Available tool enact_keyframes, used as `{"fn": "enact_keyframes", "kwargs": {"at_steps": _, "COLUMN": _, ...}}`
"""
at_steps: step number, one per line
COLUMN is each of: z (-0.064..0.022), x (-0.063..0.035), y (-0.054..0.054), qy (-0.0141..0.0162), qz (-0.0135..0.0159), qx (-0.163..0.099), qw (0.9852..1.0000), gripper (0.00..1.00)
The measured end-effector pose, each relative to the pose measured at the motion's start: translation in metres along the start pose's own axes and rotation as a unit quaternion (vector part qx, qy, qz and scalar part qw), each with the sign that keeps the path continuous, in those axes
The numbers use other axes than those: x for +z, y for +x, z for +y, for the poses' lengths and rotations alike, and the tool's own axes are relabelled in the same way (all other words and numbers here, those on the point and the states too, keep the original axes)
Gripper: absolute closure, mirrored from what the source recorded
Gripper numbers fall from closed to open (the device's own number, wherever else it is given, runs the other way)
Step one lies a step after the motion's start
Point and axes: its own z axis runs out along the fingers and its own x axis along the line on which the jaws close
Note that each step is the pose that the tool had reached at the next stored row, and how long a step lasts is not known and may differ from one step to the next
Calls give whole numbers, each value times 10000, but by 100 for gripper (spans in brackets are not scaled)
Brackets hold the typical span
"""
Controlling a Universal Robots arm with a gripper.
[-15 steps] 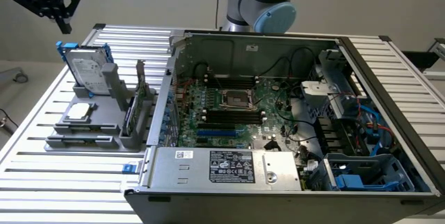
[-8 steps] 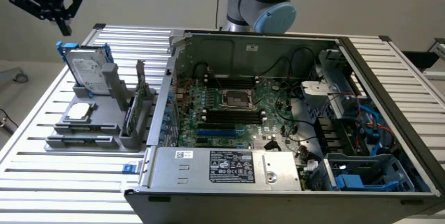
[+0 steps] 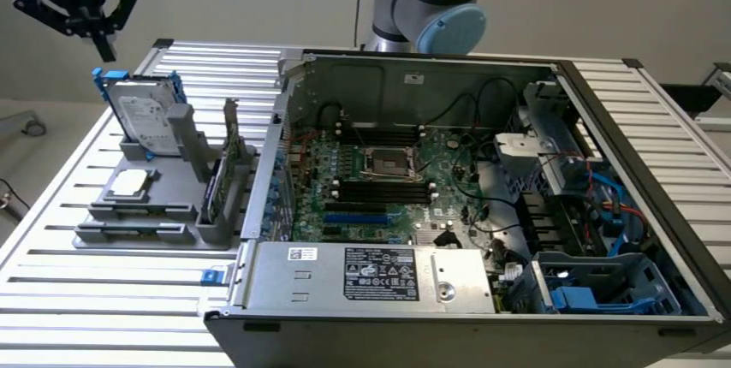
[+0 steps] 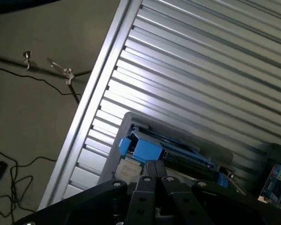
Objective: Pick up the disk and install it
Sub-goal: 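Pick up the disk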
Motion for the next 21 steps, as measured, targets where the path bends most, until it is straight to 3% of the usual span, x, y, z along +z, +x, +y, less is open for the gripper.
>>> {"fn": "enact_keyframes", "kwargs": {"at_steps": 3, "z": 0, "x": 5, "y": 0, "qy": 47, "qz": 10, "qx": -246, "qw": 9997, "gripper": 89}}
{"fn": "enact_keyframes", "kwargs": {"at_steps": 6, "z": -1, "x": 11, "y": -1, "qy": 88, "qz": -13, "qx": -506, "qw": 9987, "gripper": 89}}
{"fn": "enact_keyframes", "kwargs": {"at_steps": 10, "z": -1, "x": 18, "y": -1, "qy": 139, "qz": -46, "qx": -852, "qw": 9963, "gripper": 89}}
{"fn": "enact_keyframes", "kwargs": {"at_steps": 16, "z": -1, "x": 19, "y": -1, "qy": 156, "qz": -52, "qx": -1396, "qw": 9901, "gripper": 89}}
{"fn": "enact_keyframes", "kwargs": {"at_steps": 21, "z": -1, "x": 19, "y": 0, "qy": 162, "qz": -48, "qx": -1847, "qw": 9826, "gripper": 89}}
